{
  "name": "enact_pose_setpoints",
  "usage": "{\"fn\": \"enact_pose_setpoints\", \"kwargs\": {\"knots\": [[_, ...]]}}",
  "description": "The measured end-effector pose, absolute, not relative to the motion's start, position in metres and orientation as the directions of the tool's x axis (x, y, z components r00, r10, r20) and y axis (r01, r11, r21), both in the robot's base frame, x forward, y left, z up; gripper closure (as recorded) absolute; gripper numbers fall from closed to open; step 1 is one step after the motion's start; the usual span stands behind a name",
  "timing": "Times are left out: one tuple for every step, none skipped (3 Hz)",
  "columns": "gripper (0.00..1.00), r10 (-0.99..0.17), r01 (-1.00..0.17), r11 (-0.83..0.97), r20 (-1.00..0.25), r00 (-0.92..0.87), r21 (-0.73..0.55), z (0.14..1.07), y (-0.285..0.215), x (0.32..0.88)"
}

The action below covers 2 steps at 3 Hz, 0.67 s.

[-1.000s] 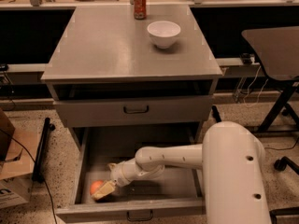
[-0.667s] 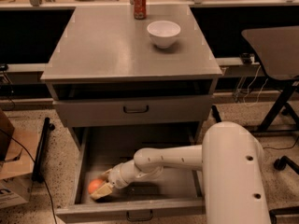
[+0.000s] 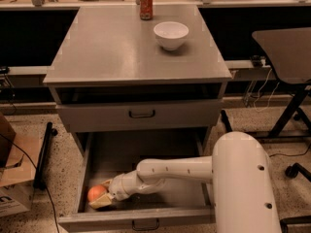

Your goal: Pick orange from middle drawer and place on counter

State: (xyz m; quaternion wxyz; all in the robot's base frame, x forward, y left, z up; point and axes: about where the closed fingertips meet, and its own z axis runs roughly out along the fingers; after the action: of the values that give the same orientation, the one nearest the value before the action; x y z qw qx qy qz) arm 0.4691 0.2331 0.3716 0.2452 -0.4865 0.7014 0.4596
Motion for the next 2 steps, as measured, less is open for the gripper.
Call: {"fn": "enact_pose_setpoints", "kwargs": {"knots": [[1.00, -0.378, -0.906, 0.099, -0.827, -0.417, 0.411, 0.400, 0.223, 0.475], [1.00, -0.253, -0.924, 0.088, -0.889, -0.381, 0.371, 0.458, 0.191, 0.478]]}}
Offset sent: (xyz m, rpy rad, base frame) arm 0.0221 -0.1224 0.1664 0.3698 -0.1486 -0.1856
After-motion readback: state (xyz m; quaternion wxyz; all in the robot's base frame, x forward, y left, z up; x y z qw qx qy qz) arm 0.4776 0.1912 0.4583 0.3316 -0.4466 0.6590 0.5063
